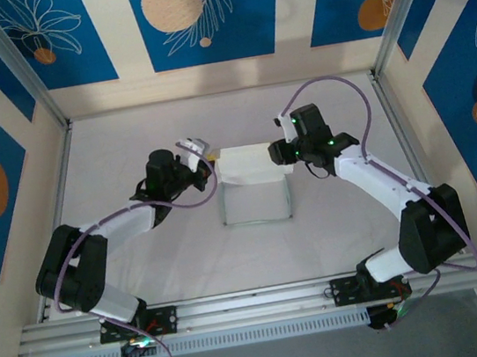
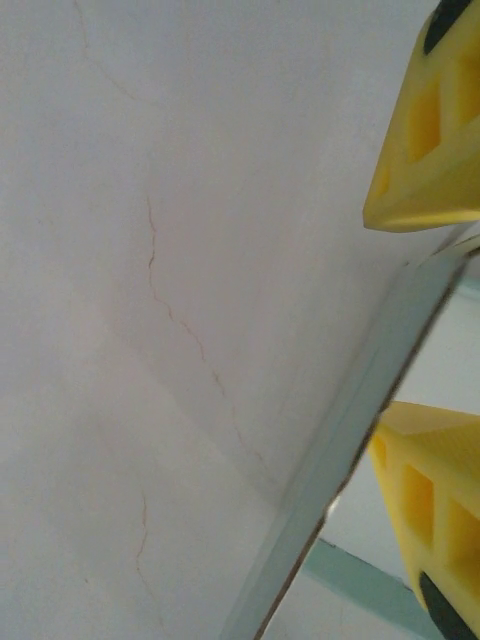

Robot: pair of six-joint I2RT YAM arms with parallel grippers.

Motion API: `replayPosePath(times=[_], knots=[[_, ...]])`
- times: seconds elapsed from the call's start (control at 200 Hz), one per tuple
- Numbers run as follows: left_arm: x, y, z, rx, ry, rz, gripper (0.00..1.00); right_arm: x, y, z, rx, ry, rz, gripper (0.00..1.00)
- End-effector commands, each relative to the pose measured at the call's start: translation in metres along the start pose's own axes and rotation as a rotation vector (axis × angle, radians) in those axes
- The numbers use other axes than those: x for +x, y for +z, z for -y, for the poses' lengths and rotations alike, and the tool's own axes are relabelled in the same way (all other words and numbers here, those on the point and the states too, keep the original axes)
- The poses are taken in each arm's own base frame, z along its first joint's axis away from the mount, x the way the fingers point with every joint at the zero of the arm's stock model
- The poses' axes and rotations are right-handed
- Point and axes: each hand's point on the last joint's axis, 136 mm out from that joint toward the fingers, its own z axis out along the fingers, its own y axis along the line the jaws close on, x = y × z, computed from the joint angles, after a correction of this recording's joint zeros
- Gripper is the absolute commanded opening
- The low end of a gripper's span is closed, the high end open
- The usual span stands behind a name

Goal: Fold the paper box

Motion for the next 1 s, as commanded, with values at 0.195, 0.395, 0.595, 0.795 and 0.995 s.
replayPosePath(times=[0.195, 0.395, 0.595, 0.795, 0.995], knots=[[-0.013, -0.001, -0.003, -0.032, 0.043, 0.055, 0.0, 0.006, -0.005, 0.009, -0.067, 0.041, -0.037, 0.48], [-0.012, -0.002, 0.0, -0.016, 0.066, 0.05, 0.0, 0.004, 0.011, 0.021, -0.009, -0.043, -0.061, 0.73], [-0.011, -0.003, 0.007, 0.028, 0.094, 0.039, 0.0, -0.025, 0.013, 0.016, -0.011, -0.313, 0.12, 0.85], [-0.01, -0.002, 0.007, 0.042, 0.097, 0.034, 0.0, -0.03, 0.019, 0.011, -0.162, -0.404, 0.079, 0.84], [-0.012, -0.001, 0.001, 0.031, 0.089, 0.038, 0.0, -0.019, 0.033, 0.007, -0.249, -0.368, 0.006, 0.72]])
